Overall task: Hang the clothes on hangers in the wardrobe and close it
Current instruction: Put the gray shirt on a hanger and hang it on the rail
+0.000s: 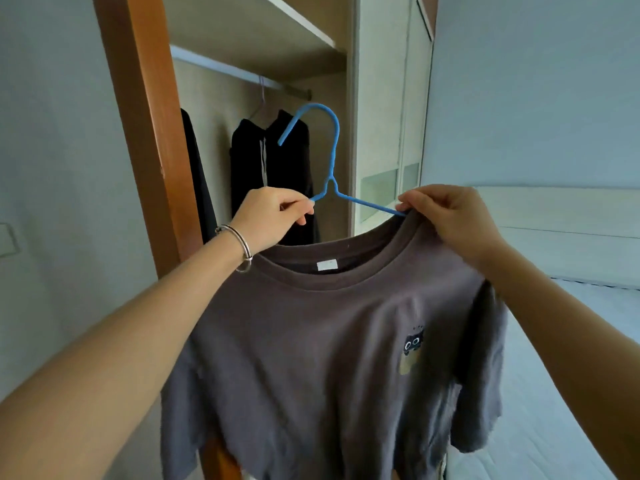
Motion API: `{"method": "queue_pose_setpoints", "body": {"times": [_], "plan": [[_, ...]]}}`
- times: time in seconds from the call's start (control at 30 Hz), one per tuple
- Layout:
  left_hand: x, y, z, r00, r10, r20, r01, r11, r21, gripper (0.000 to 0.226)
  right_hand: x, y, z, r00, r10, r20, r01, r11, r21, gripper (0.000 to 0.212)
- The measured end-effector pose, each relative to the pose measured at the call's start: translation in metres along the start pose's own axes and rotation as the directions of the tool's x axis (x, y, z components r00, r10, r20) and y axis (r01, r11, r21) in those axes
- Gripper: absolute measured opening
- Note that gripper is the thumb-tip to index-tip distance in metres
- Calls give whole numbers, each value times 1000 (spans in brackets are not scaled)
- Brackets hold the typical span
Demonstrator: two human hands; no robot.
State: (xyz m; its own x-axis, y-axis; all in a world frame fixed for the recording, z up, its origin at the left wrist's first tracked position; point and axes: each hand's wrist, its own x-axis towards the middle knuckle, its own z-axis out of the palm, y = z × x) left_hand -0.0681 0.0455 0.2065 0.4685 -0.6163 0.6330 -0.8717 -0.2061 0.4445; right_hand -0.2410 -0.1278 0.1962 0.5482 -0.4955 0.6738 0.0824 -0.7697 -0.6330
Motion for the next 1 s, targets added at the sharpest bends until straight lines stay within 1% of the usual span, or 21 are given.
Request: {"method": "queue_pose_setpoints", "body": {"times": [0.07,0.1,0.13,0.2,0.27,0.33,0.4,0.43,0.47,0.53,0.57,0.6,0.67,0.77,0.83,0.9,1.0], "plan": [[4,-2,7,1000,14,11,-14,999,-38,24,3,-4,-1,998,37,-46,-42,993,-108,22],[5,-1,11,999,32,16,-31,998,-47,23,4,-8,0,997,56,-44,-62,984,-170,27],[7,1,15,998,52,26,-51,997,-53,23,6,-12,3,997,75,-5,-75,973,-220,34],[8,8,25,994,90,61,-86,994,-61,25,9,-21,16,984,101,145,-57,958,-281,41],[8,16,33,986,121,112,-110,989,-97,26,13,-28,30,961,91,262,-6,952,-307,30],[10,17,38,982,144,124,-124,980,-158,26,19,-27,36,963,69,262,11,956,-293,18],[15,8,37,990,135,43,-125,973,-195,29,24,-20,35,973,79,217,-31,975,-219,15],[18,1,36,995,102,-1,-101,977,-187,32,26,-15,33,977,93,191,-56,980,-188,15],[22,-9,36,999,51,-13,-52,987,-153,37,28,-11,31,981,108,162,-80,981,-174,16],[26,-26,39,995,-79,57,78,997,18,51,34,0,29,984,129,126,-106,978,-178,21],[28,-32,45,987,-123,99,113,989,101,56,38,4,29,984,131,123,-107,977,-184,22],[30,-36,51,982,-143,120,126,982,141,59,43,9,30,985,123,124,-98,977,-190,23],[38,-38,65,984,-146,102,131,982,138,64,54,20,32,987,94,128,-65,974,-215,24],[60,-39,88,997,-83,1,82,979,185,69,76,37,36,985,59,161,-17,969,-247,24],[81,-41,104,999,-26,-28,31,981,192,66,94,50,39,983,49,177,-2,967,-255,25],[103,-45,118,999,52,-9,-49,981,186,55,114,66,41,982,48,183,-1,969,-248,25],[139,-56,136,977,209,37,-211,944,254,42,147,92,46,980,42,193,-8,984,-177,23]]}}
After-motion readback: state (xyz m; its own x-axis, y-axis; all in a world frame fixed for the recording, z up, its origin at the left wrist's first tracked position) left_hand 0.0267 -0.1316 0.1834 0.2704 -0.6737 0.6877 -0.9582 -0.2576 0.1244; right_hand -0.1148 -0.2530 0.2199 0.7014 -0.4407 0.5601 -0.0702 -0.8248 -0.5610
